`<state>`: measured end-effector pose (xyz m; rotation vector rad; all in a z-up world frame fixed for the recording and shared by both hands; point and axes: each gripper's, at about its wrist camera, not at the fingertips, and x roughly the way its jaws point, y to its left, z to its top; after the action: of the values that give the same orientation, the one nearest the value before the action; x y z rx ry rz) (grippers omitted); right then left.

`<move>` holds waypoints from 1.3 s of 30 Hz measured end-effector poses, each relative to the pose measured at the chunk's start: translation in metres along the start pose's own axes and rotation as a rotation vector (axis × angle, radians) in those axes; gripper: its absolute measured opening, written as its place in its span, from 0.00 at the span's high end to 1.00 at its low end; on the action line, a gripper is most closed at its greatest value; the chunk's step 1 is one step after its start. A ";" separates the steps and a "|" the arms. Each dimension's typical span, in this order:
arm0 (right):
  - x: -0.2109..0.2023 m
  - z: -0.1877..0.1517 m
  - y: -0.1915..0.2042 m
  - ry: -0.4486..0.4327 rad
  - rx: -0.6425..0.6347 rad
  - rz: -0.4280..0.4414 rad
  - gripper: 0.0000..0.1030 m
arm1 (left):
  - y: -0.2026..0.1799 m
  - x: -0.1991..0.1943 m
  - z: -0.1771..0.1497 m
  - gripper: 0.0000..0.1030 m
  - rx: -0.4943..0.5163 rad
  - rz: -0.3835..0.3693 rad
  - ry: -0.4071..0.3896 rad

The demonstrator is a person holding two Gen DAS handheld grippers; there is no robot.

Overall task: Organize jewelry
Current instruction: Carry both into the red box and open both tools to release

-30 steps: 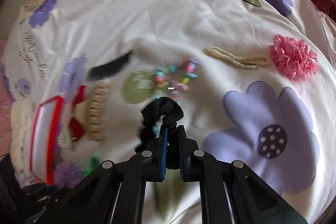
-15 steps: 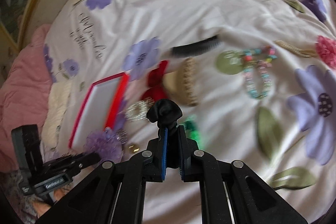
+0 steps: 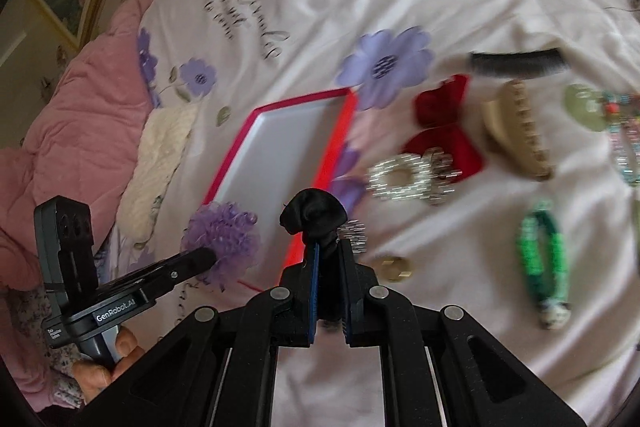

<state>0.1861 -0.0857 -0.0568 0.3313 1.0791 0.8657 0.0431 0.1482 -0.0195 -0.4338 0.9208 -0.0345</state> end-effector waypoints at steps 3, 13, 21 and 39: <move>0.020 0.000 0.019 0.025 -0.021 0.032 0.92 | 0.017 -0.003 0.002 0.85 -0.026 0.021 -0.009; 0.082 0.006 0.058 0.082 -0.047 0.121 0.92 | 0.070 0.003 0.014 0.85 -0.119 0.087 -0.004; 0.135 -0.011 0.055 0.190 -0.055 0.054 0.92 | 0.092 0.028 0.014 0.85 -0.139 0.184 0.049; 0.118 -0.015 0.065 0.180 -0.154 0.042 0.53 | 0.089 0.024 0.012 0.39 -0.117 0.307 0.081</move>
<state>0.1665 0.0424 -0.0973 0.1498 1.1663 1.0245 0.0536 0.2285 -0.0651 -0.3969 1.0645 0.2846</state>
